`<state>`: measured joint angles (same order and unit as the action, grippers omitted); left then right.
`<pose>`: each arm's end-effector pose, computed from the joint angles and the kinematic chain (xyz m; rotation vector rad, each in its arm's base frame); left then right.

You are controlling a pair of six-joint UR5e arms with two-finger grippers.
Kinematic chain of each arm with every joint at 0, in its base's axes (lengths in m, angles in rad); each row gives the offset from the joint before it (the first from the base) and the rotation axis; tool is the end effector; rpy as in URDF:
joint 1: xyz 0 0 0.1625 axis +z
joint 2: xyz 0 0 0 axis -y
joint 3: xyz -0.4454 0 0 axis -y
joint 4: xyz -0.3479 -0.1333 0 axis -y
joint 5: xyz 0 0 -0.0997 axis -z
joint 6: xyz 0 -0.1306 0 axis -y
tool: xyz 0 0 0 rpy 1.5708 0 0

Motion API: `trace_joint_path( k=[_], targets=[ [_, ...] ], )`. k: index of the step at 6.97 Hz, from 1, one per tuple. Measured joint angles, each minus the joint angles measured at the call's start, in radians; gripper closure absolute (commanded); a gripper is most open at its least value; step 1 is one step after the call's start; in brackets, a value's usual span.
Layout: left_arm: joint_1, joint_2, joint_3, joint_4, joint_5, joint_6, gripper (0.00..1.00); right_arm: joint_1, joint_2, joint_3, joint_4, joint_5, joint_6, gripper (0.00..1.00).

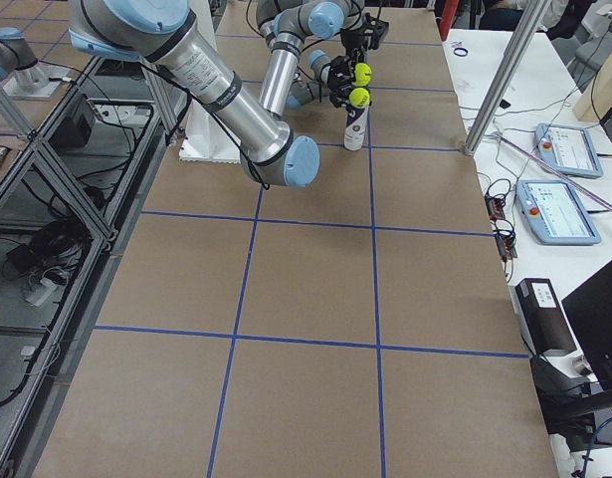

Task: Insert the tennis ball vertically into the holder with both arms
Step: 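Carry the second ball with the right gripper above the can, then lower the second ball onto the first ball in the can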

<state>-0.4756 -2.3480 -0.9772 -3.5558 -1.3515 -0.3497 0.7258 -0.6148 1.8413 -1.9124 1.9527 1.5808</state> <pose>0.5515 -0.4659 0.2623 1.6997 1.3309 0.1941 -0.4212 -0.4869 0.0915 -0.0281 -0.9535 0.5112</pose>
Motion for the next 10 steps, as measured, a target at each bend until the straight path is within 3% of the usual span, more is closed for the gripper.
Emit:
trace_joint_path(
  k=[3,7,10],
  targets=[
    [0.000,0.000,-0.001,0.000,0.000,0.000,0.07,-0.046,0.015,-0.038,-0.016,-0.052,0.001,1.00],
    [0.000,-0.001,-0.001,0.000,0.000,0.000,0.07,-0.057,0.090,-0.179,-0.013,-0.076,-0.012,1.00],
    [0.000,0.000,0.000,0.000,0.000,0.000,0.07,-0.070,0.085,-0.199,-0.013,-0.081,-0.015,1.00]
  ],
)
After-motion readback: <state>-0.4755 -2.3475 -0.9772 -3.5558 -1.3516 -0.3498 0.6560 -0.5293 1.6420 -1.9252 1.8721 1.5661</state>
